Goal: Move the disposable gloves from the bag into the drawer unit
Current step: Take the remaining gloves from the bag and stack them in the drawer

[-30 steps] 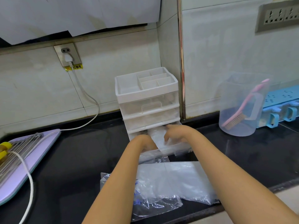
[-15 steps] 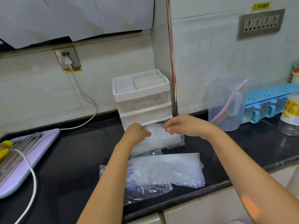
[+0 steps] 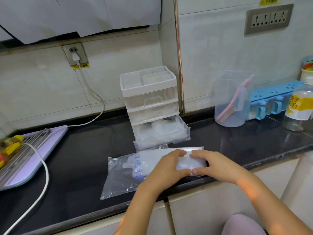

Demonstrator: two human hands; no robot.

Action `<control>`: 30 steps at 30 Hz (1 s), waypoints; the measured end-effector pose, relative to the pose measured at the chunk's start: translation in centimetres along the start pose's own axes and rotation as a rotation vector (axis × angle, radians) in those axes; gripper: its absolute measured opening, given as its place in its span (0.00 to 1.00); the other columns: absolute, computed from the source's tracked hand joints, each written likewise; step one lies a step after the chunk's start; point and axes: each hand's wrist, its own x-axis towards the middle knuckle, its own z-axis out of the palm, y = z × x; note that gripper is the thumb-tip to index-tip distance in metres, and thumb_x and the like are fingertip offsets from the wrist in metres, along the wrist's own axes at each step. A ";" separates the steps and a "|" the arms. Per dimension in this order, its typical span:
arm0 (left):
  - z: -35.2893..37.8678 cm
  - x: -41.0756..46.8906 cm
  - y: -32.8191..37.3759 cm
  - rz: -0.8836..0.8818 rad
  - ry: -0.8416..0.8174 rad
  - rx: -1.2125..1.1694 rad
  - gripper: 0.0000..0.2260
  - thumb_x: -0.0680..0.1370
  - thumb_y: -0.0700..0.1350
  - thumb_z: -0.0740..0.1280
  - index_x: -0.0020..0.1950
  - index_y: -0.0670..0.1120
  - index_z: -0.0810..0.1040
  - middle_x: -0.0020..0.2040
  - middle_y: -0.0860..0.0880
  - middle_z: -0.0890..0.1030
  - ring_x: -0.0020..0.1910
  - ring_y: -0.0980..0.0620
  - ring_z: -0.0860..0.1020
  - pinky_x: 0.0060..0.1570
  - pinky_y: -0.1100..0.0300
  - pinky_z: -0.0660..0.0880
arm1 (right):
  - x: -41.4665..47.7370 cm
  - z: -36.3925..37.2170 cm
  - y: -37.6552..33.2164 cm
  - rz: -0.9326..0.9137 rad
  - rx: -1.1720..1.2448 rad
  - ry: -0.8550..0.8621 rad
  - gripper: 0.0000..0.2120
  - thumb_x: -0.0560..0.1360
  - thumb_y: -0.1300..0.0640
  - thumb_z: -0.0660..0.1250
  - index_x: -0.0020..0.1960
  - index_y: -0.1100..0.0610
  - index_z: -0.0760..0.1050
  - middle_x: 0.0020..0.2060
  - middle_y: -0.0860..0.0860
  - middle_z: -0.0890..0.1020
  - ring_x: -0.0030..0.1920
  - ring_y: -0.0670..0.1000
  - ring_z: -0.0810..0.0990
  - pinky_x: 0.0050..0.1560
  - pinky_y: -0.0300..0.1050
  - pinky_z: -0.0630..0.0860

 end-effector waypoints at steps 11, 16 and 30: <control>1.0 -0.7 -1.4 -0.022 0.044 -0.163 0.23 0.67 0.51 0.78 0.60 0.55 0.75 0.57 0.62 0.76 0.55 0.69 0.71 0.49 0.80 0.65 | -1.2 2.6 0.7 -0.062 0.286 0.357 0.07 0.70 0.60 0.74 0.38 0.48 0.85 0.46 0.43 0.84 0.48 0.34 0.78 0.49 0.24 0.68; 1.3 -0.5 -1.6 -0.005 0.114 -0.225 0.17 0.67 0.47 0.78 0.53 0.53 0.79 0.54 0.60 0.78 0.54 0.64 0.74 0.52 0.77 0.67 | -1.5 2.4 0.3 -0.054 0.351 0.377 0.20 0.72 0.60 0.72 0.27 0.38 0.77 0.42 0.42 0.84 0.46 0.38 0.81 0.48 0.32 0.72; 1.9 -0.2 -1.4 -0.037 0.200 -0.260 0.08 0.72 0.49 0.74 0.49 0.53 0.79 0.48 0.58 0.80 0.49 0.62 0.76 0.48 0.73 0.69 | 0.7 2.4 -1.4 0.038 0.618 0.486 0.06 0.71 0.54 0.73 0.37 0.55 0.83 0.33 0.49 0.83 0.36 0.47 0.79 0.38 0.35 0.73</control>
